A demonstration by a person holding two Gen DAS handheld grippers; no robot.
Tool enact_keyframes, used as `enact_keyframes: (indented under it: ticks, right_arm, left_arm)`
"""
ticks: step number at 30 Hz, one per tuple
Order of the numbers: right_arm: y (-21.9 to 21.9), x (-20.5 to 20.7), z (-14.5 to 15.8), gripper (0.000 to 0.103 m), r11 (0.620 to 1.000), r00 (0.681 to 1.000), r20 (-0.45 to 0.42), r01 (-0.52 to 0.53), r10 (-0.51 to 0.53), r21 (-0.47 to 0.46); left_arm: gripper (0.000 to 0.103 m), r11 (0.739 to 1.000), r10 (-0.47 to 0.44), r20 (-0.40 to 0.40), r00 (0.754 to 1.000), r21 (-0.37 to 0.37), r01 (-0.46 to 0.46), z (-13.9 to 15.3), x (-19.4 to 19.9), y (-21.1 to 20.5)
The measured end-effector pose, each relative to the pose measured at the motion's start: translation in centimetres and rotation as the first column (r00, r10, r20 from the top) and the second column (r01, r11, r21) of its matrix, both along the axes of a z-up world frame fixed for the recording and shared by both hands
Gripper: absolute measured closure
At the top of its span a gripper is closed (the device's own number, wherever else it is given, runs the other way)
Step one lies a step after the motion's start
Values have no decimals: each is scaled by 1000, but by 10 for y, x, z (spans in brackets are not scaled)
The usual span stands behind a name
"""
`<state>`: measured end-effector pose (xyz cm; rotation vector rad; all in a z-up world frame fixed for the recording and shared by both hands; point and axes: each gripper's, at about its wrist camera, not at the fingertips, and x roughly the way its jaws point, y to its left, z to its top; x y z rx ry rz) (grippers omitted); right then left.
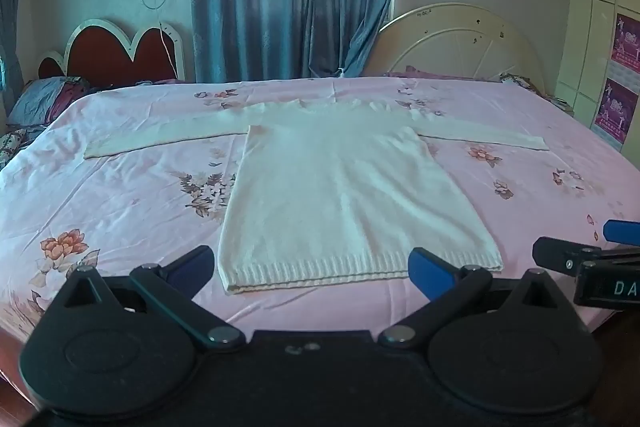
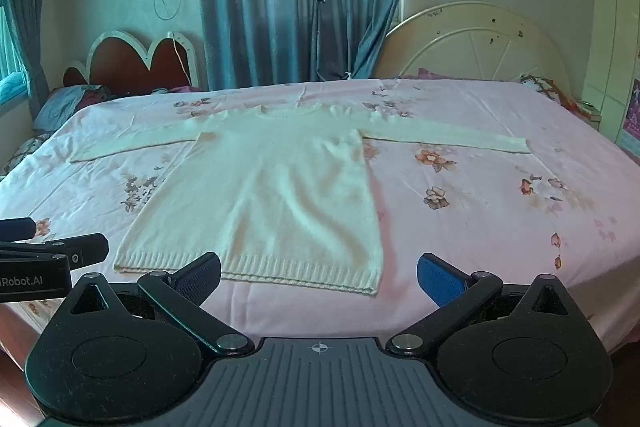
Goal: Fold small clothes
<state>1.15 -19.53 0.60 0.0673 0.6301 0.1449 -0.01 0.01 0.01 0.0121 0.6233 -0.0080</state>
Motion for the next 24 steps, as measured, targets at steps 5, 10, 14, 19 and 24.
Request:
enact_keyframes:
  ticks: [5, 10, 14, 19, 24]
  right_arm:
    - [-3, 4, -1, 0, 1000, 1000, 0, 1, -1, 4]
    - [-4, 0, 3, 0, 1000, 1000, -2, 1, -1, 8]
    - [0, 0, 2, 0, 1000, 1000, -3, 0, 0, 6]
    - [2, -1, 4, 0, 1000, 1000, -4, 0, 0, 2]
    - [7, 4, 4, 0, 1000, 1000, -6, -2, 2, -3]
  left_arm:
    - [0, 1000, -1, 1, 1000, 0, 1, 0, 0, 1]
    - [0, 1000, 1, 0, 1000, 6, -1, 0, 0, 0]
    - [0, 1000, 1, 0, 1000, 5, -1, 0, 0, 1]
    - [0, 1000, 2, 3, 1000, 5, -2, 3, 3, 3]
    - [0, 1000, 3, 5, 1000, 5, -3, 2, 2, 2]
